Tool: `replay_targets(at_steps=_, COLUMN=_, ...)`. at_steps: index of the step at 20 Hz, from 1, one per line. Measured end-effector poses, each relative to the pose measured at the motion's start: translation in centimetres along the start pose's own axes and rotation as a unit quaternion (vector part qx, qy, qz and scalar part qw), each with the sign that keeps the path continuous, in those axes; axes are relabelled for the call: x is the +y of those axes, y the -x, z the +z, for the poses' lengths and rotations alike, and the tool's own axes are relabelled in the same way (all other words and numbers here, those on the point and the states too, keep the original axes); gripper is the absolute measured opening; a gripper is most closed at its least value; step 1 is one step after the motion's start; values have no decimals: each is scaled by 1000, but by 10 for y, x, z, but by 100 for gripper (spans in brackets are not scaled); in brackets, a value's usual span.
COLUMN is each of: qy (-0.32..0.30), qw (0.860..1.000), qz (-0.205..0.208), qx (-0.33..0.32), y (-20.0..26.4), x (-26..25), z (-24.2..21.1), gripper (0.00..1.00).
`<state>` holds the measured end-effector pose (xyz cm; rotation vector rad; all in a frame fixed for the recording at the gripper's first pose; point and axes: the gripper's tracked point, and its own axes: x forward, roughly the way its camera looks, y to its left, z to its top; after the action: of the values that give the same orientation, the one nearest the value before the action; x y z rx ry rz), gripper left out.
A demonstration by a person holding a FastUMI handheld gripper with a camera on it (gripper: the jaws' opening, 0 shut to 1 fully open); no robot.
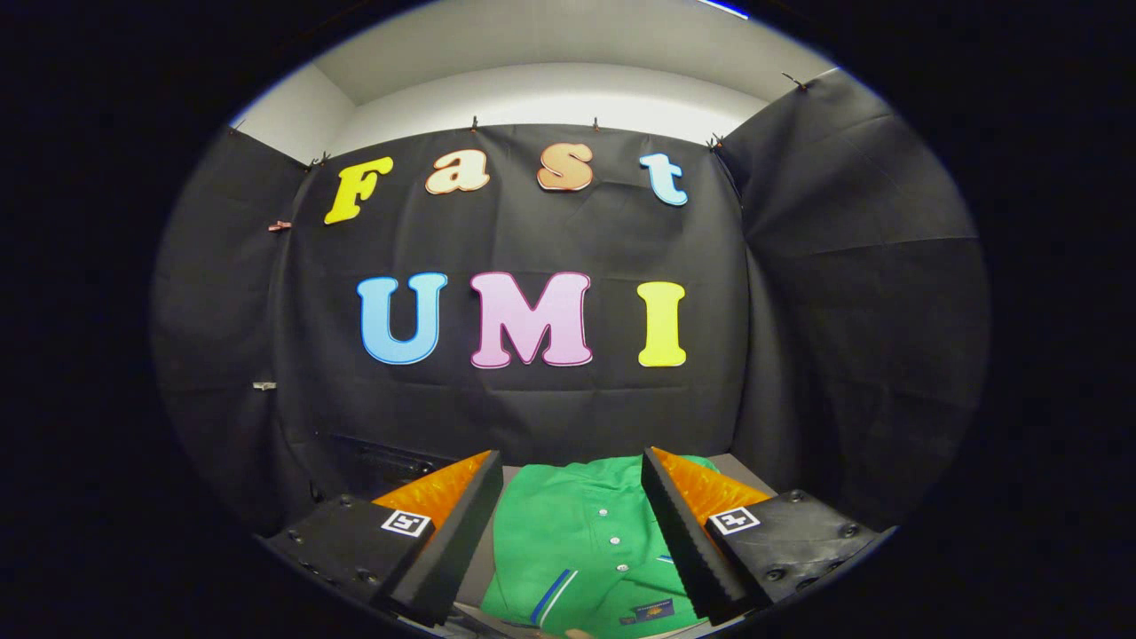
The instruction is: Put the clothes into the washing machine and then close the washing machine lid.
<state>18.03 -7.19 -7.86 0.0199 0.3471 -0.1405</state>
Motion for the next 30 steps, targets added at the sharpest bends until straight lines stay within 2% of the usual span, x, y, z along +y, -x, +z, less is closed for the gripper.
replay_targets(at_steps=4, qy=8, qw=998, qz=-12, qx=61, y=-38, x=-16, z=-26, gripper=98)
replay_targets(at_steps=10, qy=8, qw=987, qz=-20, qx=156, y=-74, x=-33, z=-78, gripper=99)
replay_targets(at_steps=16, qy=20, qw=975, qz=-28, qx=222, y=-90, x=-42, z=-121, gripper=98)
replay_targets(at_steps=21, qy=20, qw=957, qz=-29, qx=286, y=-94, x=-48, z=-153, gripper=99)
replay_targets(at_steps=24, qy=-3, qw=954, qz=-24, qx=298, y=-94, x=-49, z=-154, gripper=98)
replay_targets(at_steps=28, qy=11, qw=950, qz=-17, qx=313, y=-95, x=-48, z=-154, gripper=97)
replay_targets(at_steps=30, qy=12, qw=949, qz=-17, qx=315, y=-97, x=-50, z=-153, gripper=90)
